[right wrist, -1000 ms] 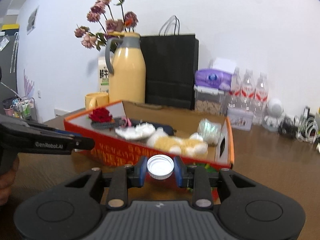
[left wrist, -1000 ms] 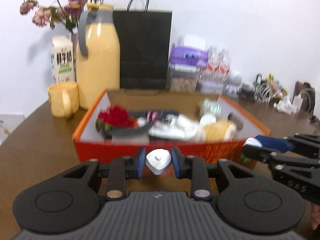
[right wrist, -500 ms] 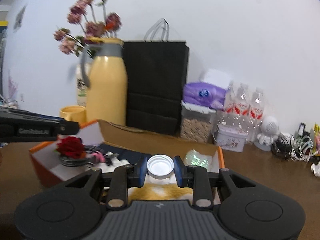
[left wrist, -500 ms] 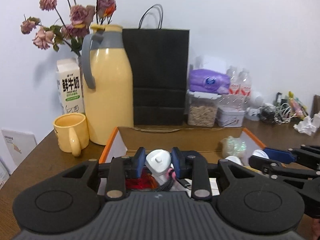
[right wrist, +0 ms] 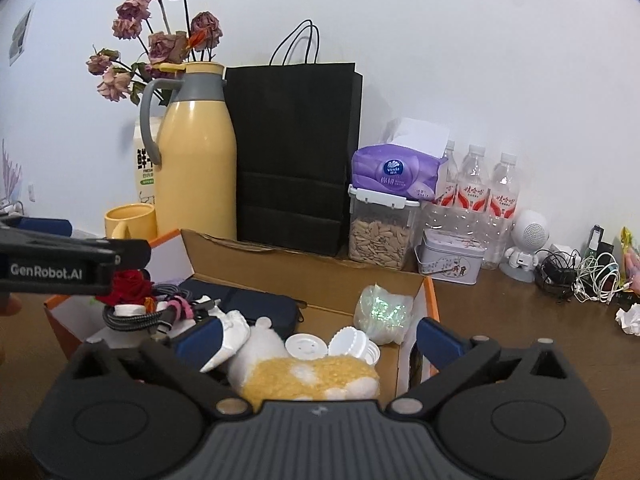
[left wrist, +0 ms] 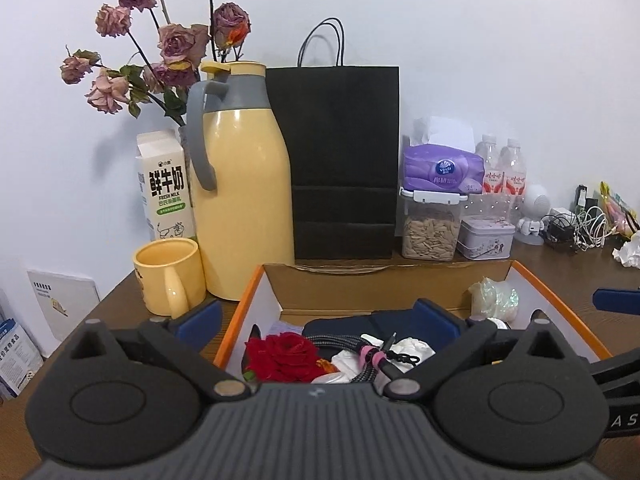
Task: Organize objects
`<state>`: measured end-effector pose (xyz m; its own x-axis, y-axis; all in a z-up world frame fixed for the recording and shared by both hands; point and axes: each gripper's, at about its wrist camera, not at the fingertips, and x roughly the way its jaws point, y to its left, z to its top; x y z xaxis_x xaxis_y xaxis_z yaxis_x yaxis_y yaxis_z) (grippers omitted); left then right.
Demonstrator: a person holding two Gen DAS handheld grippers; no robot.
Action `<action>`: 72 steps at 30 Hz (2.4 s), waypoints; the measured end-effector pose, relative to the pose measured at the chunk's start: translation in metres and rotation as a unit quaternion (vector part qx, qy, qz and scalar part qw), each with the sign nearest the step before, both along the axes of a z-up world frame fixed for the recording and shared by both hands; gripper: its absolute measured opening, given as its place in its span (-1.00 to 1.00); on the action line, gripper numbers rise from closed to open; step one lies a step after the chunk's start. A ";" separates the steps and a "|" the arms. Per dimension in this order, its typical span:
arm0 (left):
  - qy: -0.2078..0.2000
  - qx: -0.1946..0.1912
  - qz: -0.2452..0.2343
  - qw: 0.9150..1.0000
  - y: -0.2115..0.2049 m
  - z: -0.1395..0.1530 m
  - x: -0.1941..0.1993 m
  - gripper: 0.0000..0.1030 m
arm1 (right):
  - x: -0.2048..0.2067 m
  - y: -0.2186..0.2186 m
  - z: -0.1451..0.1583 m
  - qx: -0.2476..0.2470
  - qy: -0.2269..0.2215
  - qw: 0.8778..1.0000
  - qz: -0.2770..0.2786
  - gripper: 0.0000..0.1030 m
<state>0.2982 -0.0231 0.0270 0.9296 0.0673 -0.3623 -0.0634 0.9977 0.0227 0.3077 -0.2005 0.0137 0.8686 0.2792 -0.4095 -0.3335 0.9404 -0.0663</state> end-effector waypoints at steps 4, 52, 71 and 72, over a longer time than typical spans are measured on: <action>0.004 0.000 0.010 1.000 0.004 0.004 -0.007 1.00 | -0.007 0.001 0.003 0.002 0.001 1.000 -0.003 1.00; 0.076 -0.037 -0.024 0.996 0.020 -0.021 -0.135 1.00 | -0.122 -0.017 -0.004 0.056 0.068 0.996 -0.023 1.00; 0.076 -0.039 -0.022 0.996 0.021 -0.017 -0.135 1.00 | -0.122 -0.016 -0.005 0.055 0.069 0.996 -0.021 1.00; 0.076 -0.040 -0.022 0.996 0.021 -0.017 -0.135 1.00 | -0.122 -0.017 -0.005 0.055 0.068 0.996 -0.021 1.00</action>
<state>0.1634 -0.0023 0.0099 0.8651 -0.0069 -0.5015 -0.0213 0.9985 -0.0503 0.1860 -0.2170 0.0089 0.8186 0.2930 -0.4940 -0.2923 0.9529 0.0810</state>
